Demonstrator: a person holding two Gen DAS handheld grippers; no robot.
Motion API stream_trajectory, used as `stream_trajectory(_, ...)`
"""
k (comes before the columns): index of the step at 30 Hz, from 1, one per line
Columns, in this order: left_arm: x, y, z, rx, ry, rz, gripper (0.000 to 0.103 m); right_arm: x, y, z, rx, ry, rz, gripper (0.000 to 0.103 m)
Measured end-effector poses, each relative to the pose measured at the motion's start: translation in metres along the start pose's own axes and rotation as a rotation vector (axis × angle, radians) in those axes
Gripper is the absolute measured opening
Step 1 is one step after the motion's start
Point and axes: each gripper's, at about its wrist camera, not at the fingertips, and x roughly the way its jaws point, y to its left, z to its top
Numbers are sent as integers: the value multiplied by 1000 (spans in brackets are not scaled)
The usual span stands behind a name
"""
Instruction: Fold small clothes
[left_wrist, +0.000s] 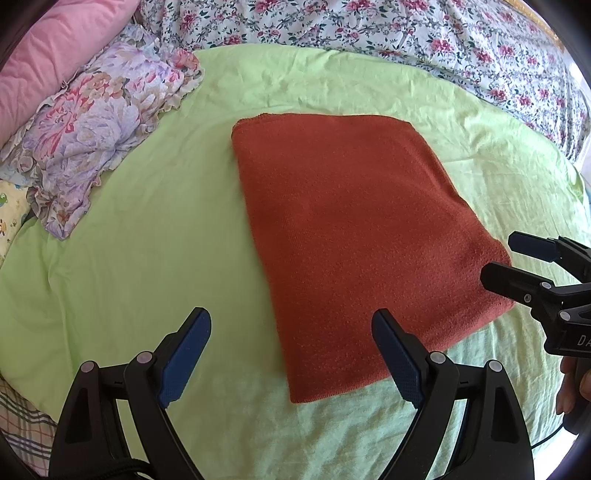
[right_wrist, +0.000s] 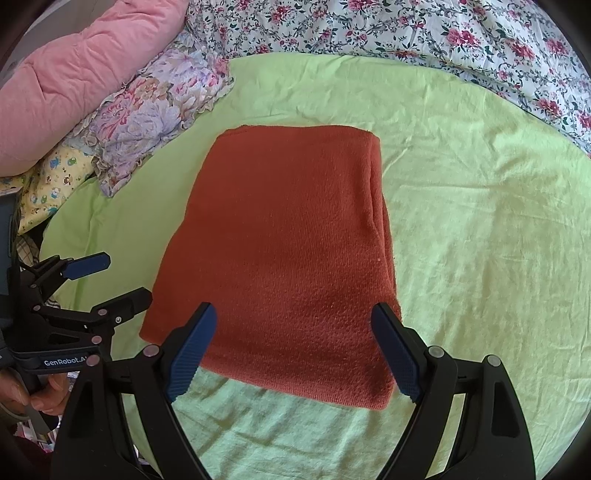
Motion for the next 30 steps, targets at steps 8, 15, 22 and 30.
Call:
stream_trajectory(8,-2,0,4,3,-7,2,89,-1,-3,5,8,-4,1,86)
stream_trajectory(15,-3,1,8,2,-15,7,89,-1,-4,8,3,-6,3,86)
stream_trajectory(22,-4,8,14,-20,-17,15,89,-1,-6,10,12,-7,-1,86)
stream_trajectory(30,-4,11,14,-33,-21,15,89,2,-7,10,23,-10,-3,86)
